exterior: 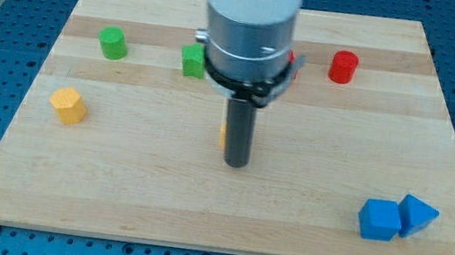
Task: Keep yellow heart on left to blue cube
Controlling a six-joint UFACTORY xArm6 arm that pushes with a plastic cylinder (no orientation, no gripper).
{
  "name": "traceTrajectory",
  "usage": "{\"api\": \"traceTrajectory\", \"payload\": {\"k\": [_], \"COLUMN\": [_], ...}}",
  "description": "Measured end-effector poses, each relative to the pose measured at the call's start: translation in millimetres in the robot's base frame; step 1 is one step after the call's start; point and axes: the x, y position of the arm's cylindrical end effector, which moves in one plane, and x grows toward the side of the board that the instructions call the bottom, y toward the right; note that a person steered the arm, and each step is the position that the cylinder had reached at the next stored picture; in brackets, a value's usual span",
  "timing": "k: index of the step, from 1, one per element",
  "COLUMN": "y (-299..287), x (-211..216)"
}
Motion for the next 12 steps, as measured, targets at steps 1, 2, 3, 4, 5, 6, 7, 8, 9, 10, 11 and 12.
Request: {"api": "traceTrajectory", "payload": {"k": [1, 2, 3, 4, 5, 6, 7, 8, 9, 10, 11, 12], "y": [-66.7, -117.2, -115.5, -77.6, -20.9, 31.1, 31.2, -18.3, -22.2, 15.8, 57.2, 86.9], "x": [-7.8, -25.0, -59.7, -63.7, -30.6, 10.4, 8.2, -30.8, -59.8, -52.7, -23.1, 6.8]}}
